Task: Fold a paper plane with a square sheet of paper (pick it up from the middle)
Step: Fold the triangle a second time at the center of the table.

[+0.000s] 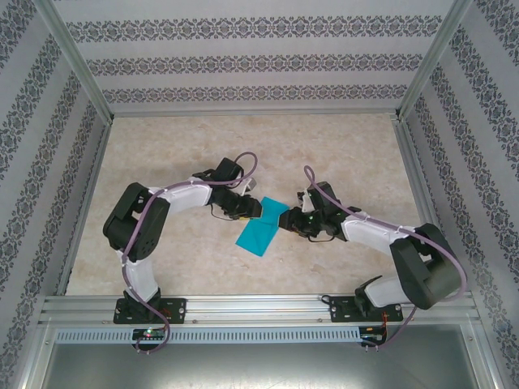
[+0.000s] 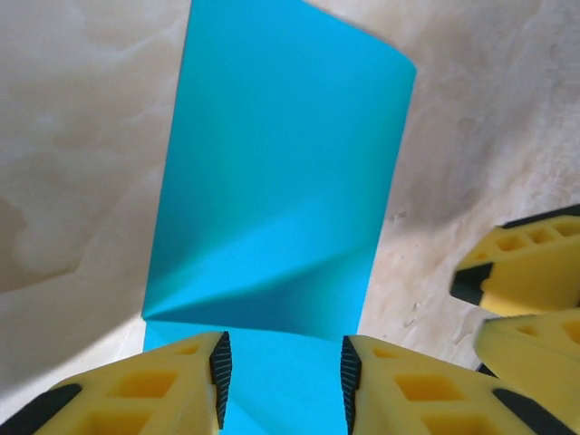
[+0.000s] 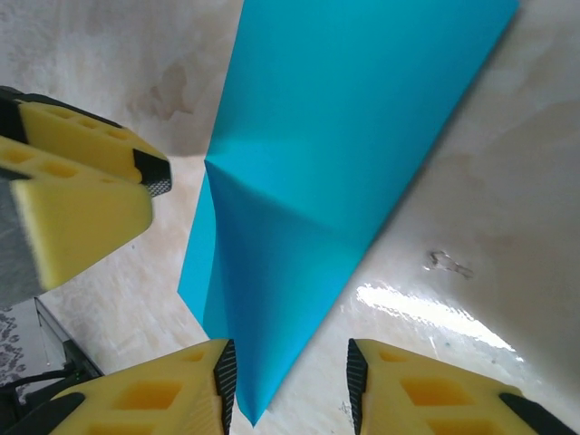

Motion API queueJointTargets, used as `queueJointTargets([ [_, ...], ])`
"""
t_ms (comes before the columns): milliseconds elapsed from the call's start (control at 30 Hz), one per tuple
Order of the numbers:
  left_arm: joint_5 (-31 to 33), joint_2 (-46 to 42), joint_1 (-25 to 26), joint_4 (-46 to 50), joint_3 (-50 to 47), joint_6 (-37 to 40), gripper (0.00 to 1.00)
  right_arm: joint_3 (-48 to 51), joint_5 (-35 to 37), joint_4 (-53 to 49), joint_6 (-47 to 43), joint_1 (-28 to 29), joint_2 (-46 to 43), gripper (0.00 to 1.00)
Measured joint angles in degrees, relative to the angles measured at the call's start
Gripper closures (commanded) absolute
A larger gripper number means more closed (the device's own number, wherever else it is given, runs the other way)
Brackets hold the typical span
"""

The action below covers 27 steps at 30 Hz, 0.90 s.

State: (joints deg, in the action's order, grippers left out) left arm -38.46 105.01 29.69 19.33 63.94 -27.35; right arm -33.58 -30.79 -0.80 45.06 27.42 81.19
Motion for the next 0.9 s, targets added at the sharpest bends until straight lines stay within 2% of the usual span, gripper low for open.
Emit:
queueJointTargets([
  [267,2.4,-4.6,-0.2,0.7,-3.3,0.0,0.45,-3.5,-1.5,2.0,-0.1,4.1,4.5,0.57],
  [433,3.7,-8.5,-1.0,0.9,-6.1,0.0,0.36,-4.5,-1.9,3.4,-0.1,5.4,7.5,0.59],
  [600,4.2,-13.8,-2.8,-0.5,-9.8,-1.1,0.29,-5.8,-2.6,4.1,-0.3,6.6,10.8,0.7],
  [767,2.2,-17.2,-4.8,-5.7,-14.6,-4.6,0.24,-6.5,-4.2,6.0,-0.4,7.4,12.5,0.89],
  [867,1.7,-19.3,-5.5,-9.4,-17.7,-7.1,0.13,-6.5,-5.0,7.1,0.0,7.3,12.6,0.95],
  [900,1.6,-20.2,-5.8,-10.8,-18.9,-8.0,0.12,-6.5,-5.2,7.4,0.1,7.3,12.6,0.96],
])
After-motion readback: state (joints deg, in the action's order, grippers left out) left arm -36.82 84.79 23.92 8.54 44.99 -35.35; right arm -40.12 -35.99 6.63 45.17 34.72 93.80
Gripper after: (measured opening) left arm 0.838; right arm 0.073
